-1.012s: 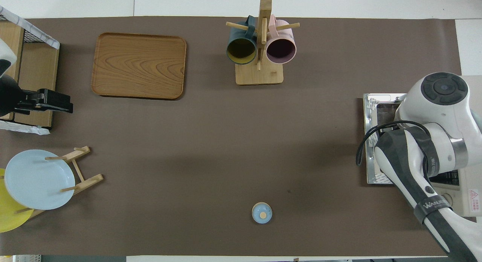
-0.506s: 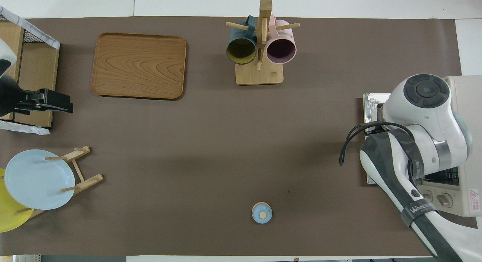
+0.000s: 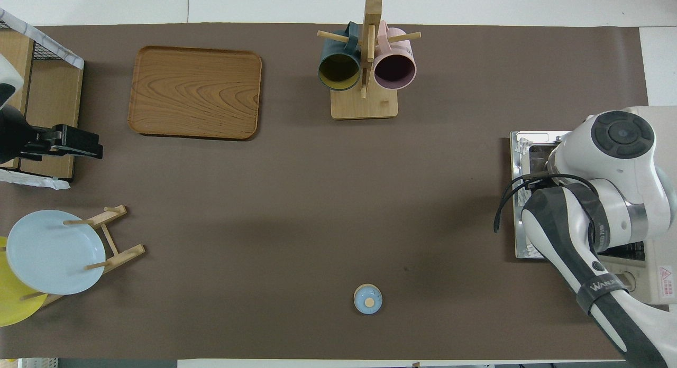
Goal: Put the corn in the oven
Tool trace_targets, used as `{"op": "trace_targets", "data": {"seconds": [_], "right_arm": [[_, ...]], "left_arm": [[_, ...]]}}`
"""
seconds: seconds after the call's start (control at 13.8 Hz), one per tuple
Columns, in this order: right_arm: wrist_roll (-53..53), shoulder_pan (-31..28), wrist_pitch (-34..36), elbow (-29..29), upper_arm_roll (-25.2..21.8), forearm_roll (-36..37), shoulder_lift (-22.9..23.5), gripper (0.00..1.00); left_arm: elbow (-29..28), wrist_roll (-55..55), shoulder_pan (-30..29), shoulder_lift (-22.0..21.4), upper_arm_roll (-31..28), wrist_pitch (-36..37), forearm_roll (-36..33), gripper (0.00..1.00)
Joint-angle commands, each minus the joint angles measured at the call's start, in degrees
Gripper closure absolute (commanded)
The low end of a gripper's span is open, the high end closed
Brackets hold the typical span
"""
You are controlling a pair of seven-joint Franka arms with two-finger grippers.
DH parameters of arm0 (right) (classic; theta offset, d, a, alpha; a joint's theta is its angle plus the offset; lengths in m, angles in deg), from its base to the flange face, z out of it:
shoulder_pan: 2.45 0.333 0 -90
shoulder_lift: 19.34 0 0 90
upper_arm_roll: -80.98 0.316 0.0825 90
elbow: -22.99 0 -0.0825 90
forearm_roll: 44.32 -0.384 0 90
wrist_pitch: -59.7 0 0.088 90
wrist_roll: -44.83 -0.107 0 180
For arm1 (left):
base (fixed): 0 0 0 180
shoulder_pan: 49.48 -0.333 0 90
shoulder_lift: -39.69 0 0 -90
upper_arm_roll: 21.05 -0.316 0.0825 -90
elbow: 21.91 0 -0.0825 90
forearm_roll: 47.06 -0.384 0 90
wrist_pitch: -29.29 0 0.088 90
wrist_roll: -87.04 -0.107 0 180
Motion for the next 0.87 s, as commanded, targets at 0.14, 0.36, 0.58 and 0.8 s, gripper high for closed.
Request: {"op": "trace_targets", "data": {"seconds": [0.14,0.36,0.58,0.8], "right_arm": [[1.4,-0.53,1.39,-0.6,0.29,-0.15,-0.87,1.0],[2.71,-1.31,1.48,-0.6,0.11,1.08,-1.13,1.0],[4.04,-2.64,1.48,-0.6,0.11,1.17,-1.13,1.0],[4.57,-3.08,1.48,-0.6,0.11,1.17,-1.13,1.0]], "left_arm": [[-0.49,-0.19,-0.57,-0.87,0.39,0.03,-1.19,0.0],[-0.49,-0.19,-0.57,-0.87,0.39,0.03,-1.19,0.0],[-0.49,-0.19,-0.57,-0.87,0.39,0.03,-1.19,0.0],[-0.49,-0.19,-0.57,-0.87,0.39,0.03,-1.19,0.0]]}}
